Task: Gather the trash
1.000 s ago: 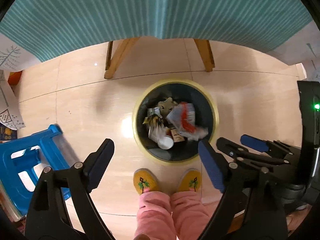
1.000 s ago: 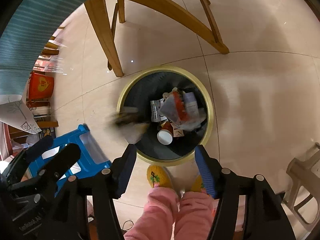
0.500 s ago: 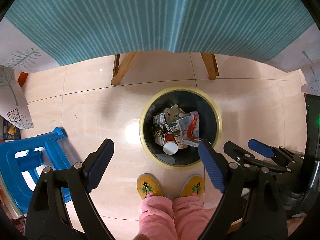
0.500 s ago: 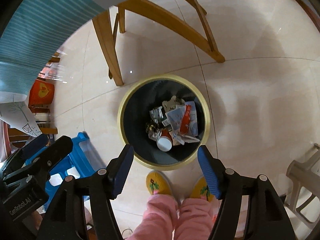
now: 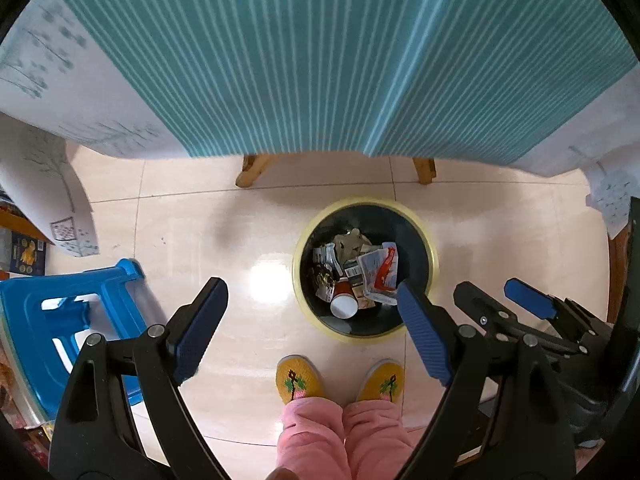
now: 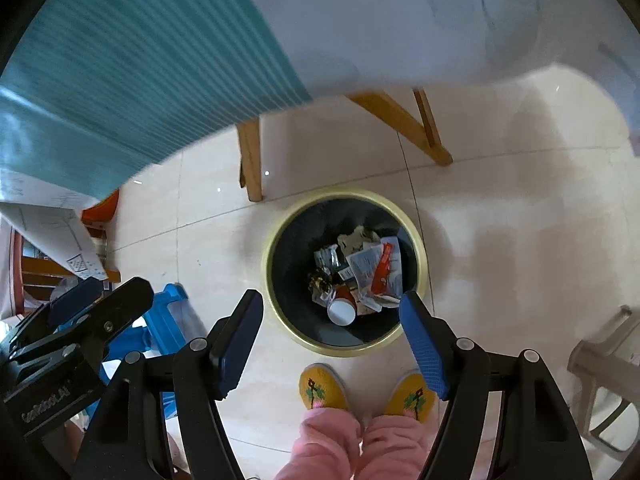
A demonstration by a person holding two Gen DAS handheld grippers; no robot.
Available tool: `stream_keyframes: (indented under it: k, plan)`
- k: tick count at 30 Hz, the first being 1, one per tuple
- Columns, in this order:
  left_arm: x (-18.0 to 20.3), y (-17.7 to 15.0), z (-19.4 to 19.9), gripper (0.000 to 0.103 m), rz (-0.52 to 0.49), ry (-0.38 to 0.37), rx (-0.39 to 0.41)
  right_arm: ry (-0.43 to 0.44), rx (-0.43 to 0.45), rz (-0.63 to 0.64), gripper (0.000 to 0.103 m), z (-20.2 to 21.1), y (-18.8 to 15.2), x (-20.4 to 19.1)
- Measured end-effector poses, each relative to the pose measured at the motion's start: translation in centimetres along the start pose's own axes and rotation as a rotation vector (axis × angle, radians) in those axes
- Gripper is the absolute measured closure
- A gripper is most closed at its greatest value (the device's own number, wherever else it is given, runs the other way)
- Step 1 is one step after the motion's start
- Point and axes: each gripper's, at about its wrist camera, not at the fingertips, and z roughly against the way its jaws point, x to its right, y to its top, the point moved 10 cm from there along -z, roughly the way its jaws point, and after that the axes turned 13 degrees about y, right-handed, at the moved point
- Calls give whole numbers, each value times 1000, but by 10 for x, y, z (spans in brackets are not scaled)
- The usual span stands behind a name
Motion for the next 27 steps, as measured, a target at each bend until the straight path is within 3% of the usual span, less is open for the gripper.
stream_keyframes:
  k: [27]
  plan:
    - [-77, 98, 271, 19, 63, -1, 216, 59, 285, 127, 30, 289, 86, -159]
